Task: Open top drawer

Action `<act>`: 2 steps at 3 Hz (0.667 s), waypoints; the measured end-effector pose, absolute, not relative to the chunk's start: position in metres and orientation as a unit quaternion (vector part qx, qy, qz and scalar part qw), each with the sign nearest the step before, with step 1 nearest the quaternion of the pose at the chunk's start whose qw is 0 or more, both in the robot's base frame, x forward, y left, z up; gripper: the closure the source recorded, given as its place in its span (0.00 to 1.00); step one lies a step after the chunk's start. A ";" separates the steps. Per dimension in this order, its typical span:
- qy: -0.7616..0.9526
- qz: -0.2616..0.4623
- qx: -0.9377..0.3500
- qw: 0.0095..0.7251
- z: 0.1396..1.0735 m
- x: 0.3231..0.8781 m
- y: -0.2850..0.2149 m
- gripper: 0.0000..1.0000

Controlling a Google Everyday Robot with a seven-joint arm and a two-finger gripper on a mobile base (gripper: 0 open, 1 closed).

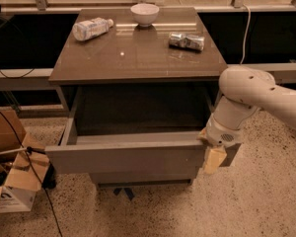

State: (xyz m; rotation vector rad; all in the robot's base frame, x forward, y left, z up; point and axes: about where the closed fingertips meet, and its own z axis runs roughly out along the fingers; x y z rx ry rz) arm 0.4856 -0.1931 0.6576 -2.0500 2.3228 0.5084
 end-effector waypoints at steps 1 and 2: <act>0.742 0.164 -0.650 0.002 0.657 0.482 -0.193 0.73; 0.765 0.184 -0.617 0.017 0.651 0.447 -0.188 0.96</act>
Offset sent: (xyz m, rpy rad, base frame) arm -0.1698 0.0175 -0.0231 0.2092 0.0751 -0.4227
